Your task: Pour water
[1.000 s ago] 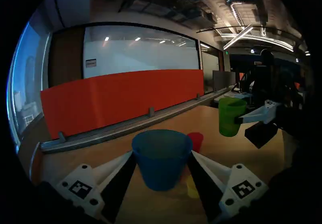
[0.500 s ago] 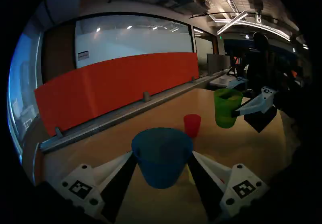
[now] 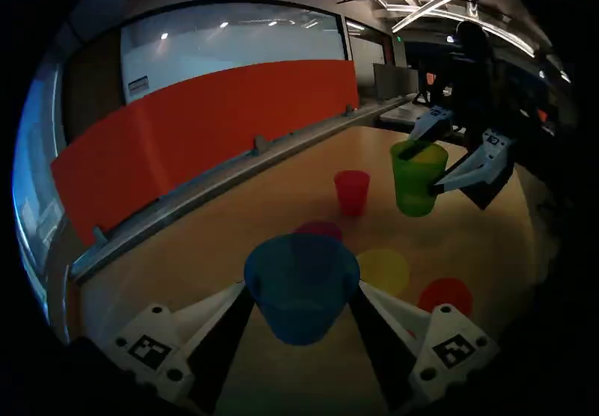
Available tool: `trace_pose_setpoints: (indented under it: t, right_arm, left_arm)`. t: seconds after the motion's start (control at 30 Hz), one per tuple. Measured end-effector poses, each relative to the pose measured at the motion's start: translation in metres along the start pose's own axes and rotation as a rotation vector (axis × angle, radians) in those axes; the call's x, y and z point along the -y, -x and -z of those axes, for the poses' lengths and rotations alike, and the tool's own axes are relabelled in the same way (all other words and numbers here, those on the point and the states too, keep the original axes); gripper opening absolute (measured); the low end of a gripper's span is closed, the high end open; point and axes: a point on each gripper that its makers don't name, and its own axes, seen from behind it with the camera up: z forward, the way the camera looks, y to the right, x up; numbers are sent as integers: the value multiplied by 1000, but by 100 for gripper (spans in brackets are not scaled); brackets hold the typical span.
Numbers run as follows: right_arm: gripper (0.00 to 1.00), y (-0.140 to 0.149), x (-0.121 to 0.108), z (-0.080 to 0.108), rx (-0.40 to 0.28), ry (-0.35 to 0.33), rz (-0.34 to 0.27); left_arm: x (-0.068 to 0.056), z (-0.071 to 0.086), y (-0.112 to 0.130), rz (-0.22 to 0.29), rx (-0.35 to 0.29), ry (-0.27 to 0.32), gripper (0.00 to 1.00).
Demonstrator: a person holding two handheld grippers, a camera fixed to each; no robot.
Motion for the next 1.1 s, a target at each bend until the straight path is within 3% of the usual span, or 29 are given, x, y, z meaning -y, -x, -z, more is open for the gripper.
trace_pose_setpoints:
  t: [0.4,1.1]
  right_arm:
    - [89,22,-4,-13,72,-18,10]
    - [90,62,-4,-27,169,-41,16]
  left_arm:
    - [-8,-17,33,-46,111,45,85]
    - [-20,-41,70,-12,179,108,85]
